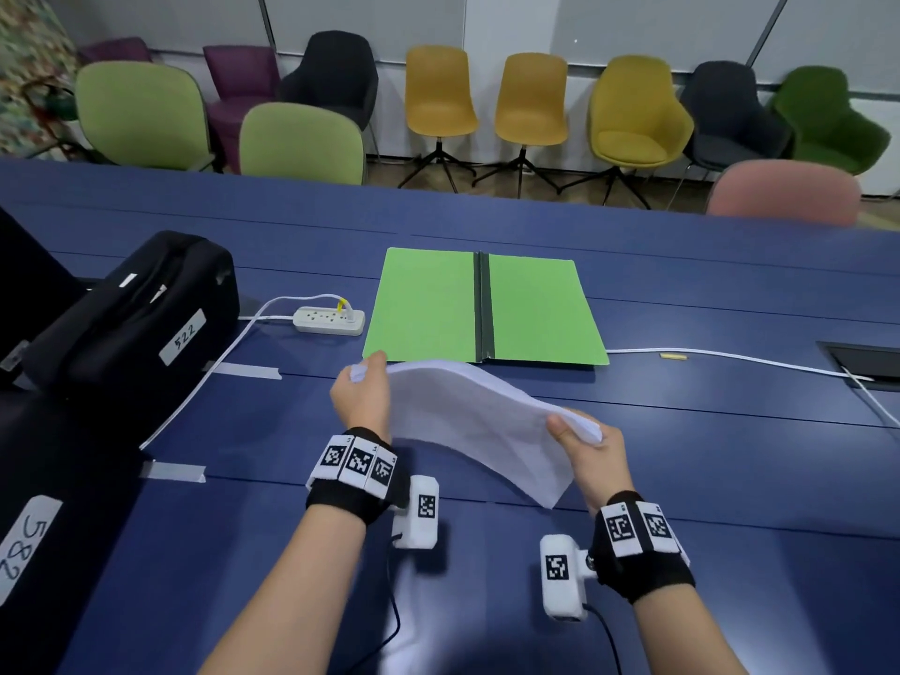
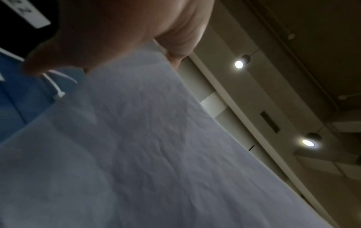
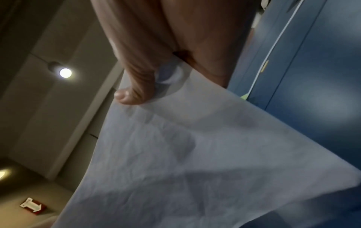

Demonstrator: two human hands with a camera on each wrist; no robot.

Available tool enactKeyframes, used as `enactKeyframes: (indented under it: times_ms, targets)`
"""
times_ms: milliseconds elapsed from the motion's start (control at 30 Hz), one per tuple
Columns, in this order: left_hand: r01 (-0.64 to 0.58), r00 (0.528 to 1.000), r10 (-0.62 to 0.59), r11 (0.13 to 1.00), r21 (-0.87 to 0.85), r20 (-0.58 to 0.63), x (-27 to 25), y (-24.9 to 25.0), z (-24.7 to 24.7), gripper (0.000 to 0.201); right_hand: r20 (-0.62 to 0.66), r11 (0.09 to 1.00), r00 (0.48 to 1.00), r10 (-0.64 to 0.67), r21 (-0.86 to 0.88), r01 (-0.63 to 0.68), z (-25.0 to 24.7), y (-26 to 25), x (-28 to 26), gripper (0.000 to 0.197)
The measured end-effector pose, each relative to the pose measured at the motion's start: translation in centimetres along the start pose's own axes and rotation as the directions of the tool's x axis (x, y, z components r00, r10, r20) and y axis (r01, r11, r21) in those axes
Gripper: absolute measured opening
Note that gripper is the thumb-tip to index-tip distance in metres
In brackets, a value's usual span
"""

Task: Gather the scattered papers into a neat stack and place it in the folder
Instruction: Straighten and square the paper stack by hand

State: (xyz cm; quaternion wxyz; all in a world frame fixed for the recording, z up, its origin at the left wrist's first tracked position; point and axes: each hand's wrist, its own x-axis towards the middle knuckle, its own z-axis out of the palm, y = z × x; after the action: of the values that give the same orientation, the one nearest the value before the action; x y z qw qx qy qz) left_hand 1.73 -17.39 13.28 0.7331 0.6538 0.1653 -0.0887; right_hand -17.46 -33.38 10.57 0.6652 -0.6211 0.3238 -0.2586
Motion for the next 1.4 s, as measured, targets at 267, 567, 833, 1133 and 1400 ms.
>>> enactKeyframes:
  times_ms: [267, 567, 833, 1133, 1400]
  targets:
    - [0.126, 0.992, -0.122, 0.984, 0.123, -0.042, 1.5, -2.2, -2.6, 0.022, -0.004, 0.991, 0.993, 0.119, -0.061, -0.119, 0.9, 2.4, -0.6, 0.014]
    - [-0.227, 0.939, 0.107, 0.906, 0.357, 0.327, 1.0, -0.9, -4.1, 0.046, 0.04, 0.983, 0.995, 0.091, -0.165, -0.084, 0.4, 2.0, 0.5, 0.017]
    - [-0.353, 0.904, 0.168, 0.813, 0.464, 0.393, 3.1, -2.1, -6.4, 0.063, -0.009, 0.984, 1.0, 0.029, -0.174, -0.03, 0.4, 1.5, 0.3, 0.015]
    - [-0.574, 0.807, 0.393, 0.698, 0.429, 0.441, -0.8, 1.7, -3.6, 0.013, -0.105, 0.776, 0.992, -0.076, -0.631, -0.007, -1.4, 0.0, 0.2, 0.016]
    - [-0.876, 0.477, 0.517, 0.219, 0.429, 0.71, -8.2, 6.9, -0.9, 0.024, 0.23, 0.587, 0.973, 0.016, -0.79, 0.177, 1.6, -2.6, -0.2, 0.029]
